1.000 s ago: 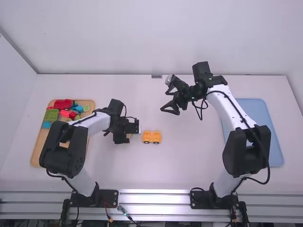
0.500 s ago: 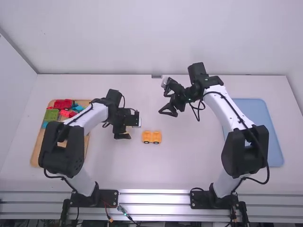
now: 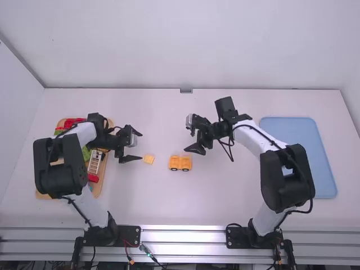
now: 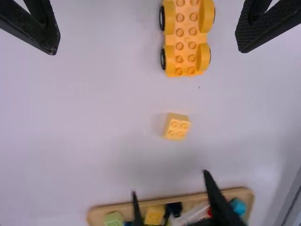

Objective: Assemble lego blocks to make yellow taxi

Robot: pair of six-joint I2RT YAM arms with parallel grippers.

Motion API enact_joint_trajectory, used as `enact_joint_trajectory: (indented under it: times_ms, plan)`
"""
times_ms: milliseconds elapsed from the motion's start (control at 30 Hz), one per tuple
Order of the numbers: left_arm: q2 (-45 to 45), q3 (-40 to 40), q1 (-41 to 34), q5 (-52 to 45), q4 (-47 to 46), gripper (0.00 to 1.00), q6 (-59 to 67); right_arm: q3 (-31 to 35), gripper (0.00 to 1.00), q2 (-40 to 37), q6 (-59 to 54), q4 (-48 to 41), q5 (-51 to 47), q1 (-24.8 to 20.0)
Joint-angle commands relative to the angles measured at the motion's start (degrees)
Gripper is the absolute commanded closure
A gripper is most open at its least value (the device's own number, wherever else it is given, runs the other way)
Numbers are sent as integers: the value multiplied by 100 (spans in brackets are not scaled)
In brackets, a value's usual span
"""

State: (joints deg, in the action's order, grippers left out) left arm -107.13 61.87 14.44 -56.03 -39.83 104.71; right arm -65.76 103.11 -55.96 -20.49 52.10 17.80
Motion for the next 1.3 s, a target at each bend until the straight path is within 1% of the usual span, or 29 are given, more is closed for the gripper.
enact_joint_trajectory:
  times_ms: [0, 67, 200, 300, 367, 400, 500, 633, 733, 900, 1100, 1133, 1233, 1267]
  plan:
    - [-382, -33, -105, -527, 101, 1, 273, 516, 1, 17, -258, 420, 507, -20]
    - [-645, 66, -90, -474, 63, 1, 328, 1088, 1, 17, -258, 1228, 629, -7]
    - [-754, 111, -103, -280, -205, 1, 820, 1740, 1, 17, -236, 2118, 938, -7]
    - [-754, 101, -94, -85, -153, 1, 870, 2157, 1, 17, -162, 2833, 1141, -17]
    - [-754, 57, -138, 70, -50, 1, 870, 2356, 1, 17, 238, 3314, 1023, -15]
    - [-754, 55, -136, 83, -42, 1, 870, 2387, 1, 20, 321, 3381, 992, -13]
    - [-769, -57, -175, 192, 203, 1, 868, 2610, 1, 20, 1132, 4030, 557, 111]
    - [-811, -111, -184, 208, 343, 1, 846, 2723, 1, 20, 1272, 4323, 295, 243]
    - [-909, -197, -372, 306, 638, 1, 411, 2796, 1, 20, 1268, 4461, 37, 409]
    - [-1021, -221, -588, 367, 741, 1, 223, 2785, 1, 20, 1270, 4450, 46, 433]
    - [-1071, -306, -590, 490, 807, 1, 127, 2787, 1, 20, 1270, 4367, 46, 433]
    - [-1102, -308, -568, 490, 800, 6, 142, 2787, 1, 20, 1268, 4367, 42, 433]
    - [-1132, -297, -546, 505, 776, 32, 136, 2787, 1, 20, 1268, 4367, 48, 433]
    - [-1132, -295, -551, 505, 778, 32, 138, 2787, 1, 20, 1268, 4367, 50, 433]
